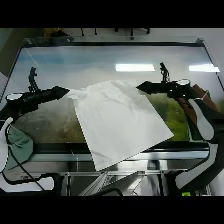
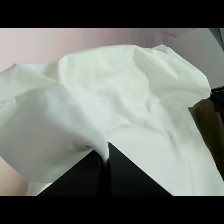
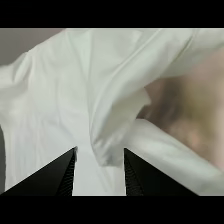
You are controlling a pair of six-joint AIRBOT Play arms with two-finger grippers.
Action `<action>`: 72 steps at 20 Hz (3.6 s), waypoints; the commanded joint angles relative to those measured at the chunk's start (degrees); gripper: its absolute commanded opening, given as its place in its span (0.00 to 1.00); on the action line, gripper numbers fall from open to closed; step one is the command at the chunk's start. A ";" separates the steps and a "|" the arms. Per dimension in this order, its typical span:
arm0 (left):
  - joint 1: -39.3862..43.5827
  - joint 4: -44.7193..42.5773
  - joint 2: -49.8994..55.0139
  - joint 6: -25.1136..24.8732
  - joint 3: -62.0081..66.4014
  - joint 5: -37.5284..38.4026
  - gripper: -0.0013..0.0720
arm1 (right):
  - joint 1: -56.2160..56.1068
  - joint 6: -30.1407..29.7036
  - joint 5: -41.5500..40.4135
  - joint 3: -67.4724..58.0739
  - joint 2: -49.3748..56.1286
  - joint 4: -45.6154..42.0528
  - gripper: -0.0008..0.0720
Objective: Fold the shirts.
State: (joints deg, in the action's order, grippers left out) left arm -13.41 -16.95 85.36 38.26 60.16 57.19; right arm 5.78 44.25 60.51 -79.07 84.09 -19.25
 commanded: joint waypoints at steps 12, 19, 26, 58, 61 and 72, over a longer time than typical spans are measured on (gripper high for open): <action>-0.20 0.04 7.74 -0.74 7.74 6.62 0.04 | 33.46 36.87 13.79 34.88 -30.25 -36.04 0.48; -0.15 -1.51 7.74 -0.72 7.72 7.28 0.04 | 30.21 41.00 11.82 49.64 -37.97 -34.95 0.48; -0.20 -1.53 7.74 -0.72 7.69 7.41 0.04 | 22.73 39.69 -1.73 55.01 -37.18 -33.66 0.48; -6.23 -24.50 -8.48 11.96 -8.81 2.16 0.98 | 20.79 21.14 15.13 -13.27 1.53 -16.50 0.35; -4.09 -21.66 -2.60 11.69 -8.79 -0.24 0.98 | 20.55 21.14 14.71 -1.03 -5.51 -19.82 0.35; 4.85 -13.53 15.76 10.47 7.32 -4.35 0.80 | 19.10 20.48 14.32 37.92 -24.24 -20.31 0.54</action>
State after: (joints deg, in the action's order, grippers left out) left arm -9.56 -30.76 98.28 48.01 63.07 53.21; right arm 25.87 64.99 74.74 -49.17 63.86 -38.92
